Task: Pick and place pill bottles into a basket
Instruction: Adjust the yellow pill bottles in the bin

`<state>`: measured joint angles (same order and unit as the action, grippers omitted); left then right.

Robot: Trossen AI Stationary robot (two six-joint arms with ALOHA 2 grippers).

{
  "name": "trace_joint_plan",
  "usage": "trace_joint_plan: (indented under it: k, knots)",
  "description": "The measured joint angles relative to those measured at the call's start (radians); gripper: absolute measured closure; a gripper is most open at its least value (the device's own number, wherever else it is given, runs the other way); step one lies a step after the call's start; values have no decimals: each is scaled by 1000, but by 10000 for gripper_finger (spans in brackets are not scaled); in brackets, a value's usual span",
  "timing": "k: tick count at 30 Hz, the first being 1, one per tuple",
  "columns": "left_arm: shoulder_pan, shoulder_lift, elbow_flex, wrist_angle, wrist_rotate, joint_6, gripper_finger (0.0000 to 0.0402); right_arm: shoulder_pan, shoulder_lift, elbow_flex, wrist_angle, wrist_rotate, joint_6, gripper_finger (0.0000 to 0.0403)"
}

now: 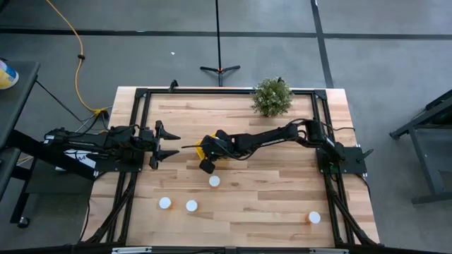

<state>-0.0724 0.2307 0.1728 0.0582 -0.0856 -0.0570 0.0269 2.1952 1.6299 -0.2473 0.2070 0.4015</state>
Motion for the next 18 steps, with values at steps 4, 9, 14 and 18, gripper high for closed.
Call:
trace_joint_plan:
  k: [4, 9, 14, 18]
  knots:
    - [0, 0, 0, 0, 0, 0, 112, 0, 0, 0, -19, 14, 8, 403]
    - [0, 0, 0, 0, 0, 0, 112, 0, -1, 0, -41, 15, 9, 403]
    - [0, 0, 0, 0, 0, 0, 112, 0, -1, 0, -73, 25, 20, 403]
    - [0, 0, 0, 0, 0, 0, 112, 0, -1, 0, -82, 30, 20, 403]
